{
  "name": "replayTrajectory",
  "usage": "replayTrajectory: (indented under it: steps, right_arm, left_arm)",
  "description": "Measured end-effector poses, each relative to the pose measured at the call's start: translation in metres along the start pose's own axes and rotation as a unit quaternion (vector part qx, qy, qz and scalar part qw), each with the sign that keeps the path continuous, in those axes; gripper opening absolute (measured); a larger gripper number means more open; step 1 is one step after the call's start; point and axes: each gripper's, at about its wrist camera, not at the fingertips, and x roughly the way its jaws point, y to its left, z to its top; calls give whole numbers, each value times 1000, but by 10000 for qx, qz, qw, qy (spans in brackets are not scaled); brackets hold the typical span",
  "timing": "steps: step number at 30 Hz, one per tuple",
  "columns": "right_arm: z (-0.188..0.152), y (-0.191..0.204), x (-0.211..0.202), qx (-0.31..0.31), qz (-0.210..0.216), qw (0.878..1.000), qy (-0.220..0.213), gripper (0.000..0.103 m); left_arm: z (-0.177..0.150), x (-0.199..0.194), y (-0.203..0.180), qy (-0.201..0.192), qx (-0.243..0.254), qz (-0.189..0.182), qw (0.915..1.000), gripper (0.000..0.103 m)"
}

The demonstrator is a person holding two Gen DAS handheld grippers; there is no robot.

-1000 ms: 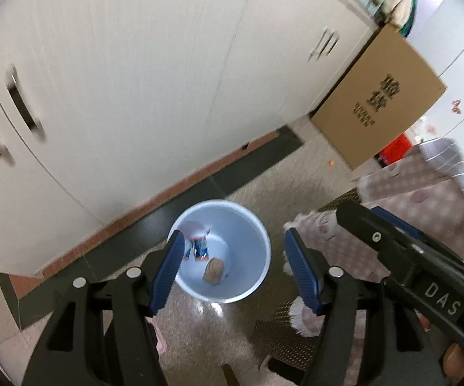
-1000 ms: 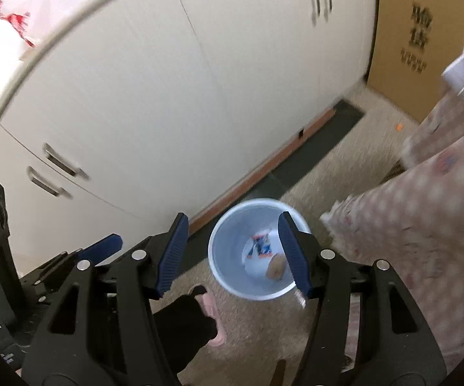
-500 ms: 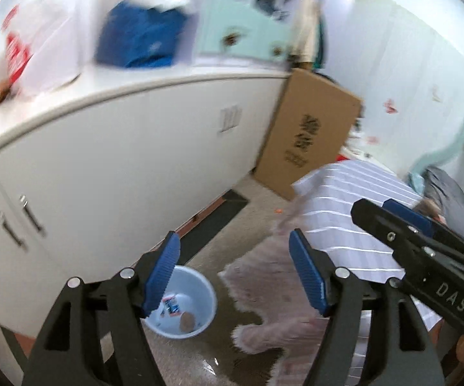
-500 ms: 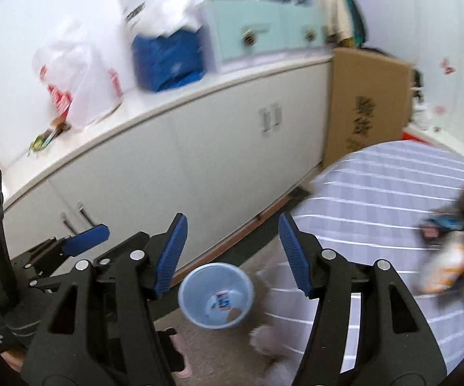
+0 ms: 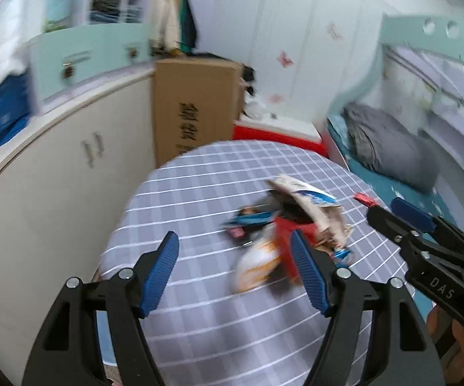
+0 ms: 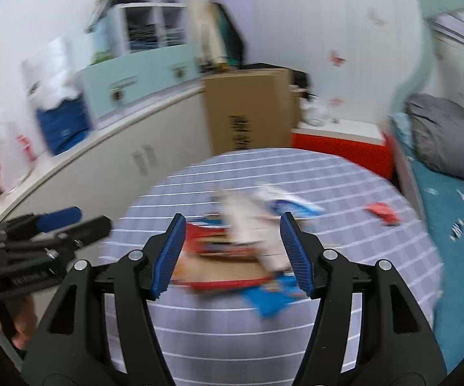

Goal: Collect trash
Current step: 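Swing both tools back toward the table, then grasp the red wrapper with the right gripper while the left gripper grasps the white-blue carton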

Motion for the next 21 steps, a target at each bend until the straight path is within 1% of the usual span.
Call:
replayTrajectory:
  steps: [1, 2, 4, 5, 7, 8, 10, 11, 12, 14, 18, 21]
  right_arm:
    - [2, -14, 2, 30, -100, 9999, 31, 61]
    - [4, -34, 8, 84, -255, 9996, 94, 61]
    - [5, -71, 20, 146, -499, 9983, 270, 61]
    - [4, -87, 25, 184, -577, 9976, 341, 61]
    - [1, -111, 37, 249, -781, 9955, 485, 61]
    - [0, -123, 44, 292, -832, 9945, 566, 61]
    - [-2, -145, 57, 380, -928, 9928, 661, 61]
    - [-3, -157, 65, 447, -991, 9914, 726, 61]
    - [-5, -164, 67, 491, -1020, 9907, 750, 62]
    - [-6, -183, 81, 552, -1108, 9885, 868, 64]
    - [-5, -205, 108, 557, -1234, 9853, 1046, 64]
    - [-3, -215, 125, 574, -1151, 9844, 1200, 64]
  left_arm:
    - [6, 10, -6, 95, 48, -49, 9999, 70]
    - [16, 26, -20, 259, 118, -11, 9996, 70]
    - [30, 47, -35, 393, 261, 51, 9989, 70]
    - [39, 61, -51, 507, 415, -13, 9979, 70]
    - [47, 79, -66, 657, 519, -33, 9965, 70]
    - [53, 93, -77, 796, 610, 14, 9950, 70]
    - [62, 114, -95, 951, 801, 29, 9922, 70]
    - [64, 122, -97, 1015, 861, 80, 9911, 70]
    - [68, 130, -102, 1074, 898, 141, 9901, 70]
    - [73, 143, -107, 1184, 877, 100, 9890, 70]
    - [77, 163, -116, 1284, 832, 143, 9881, 70]
    - [77, 175, -116, 1398, 870, 167, 9862, 70]
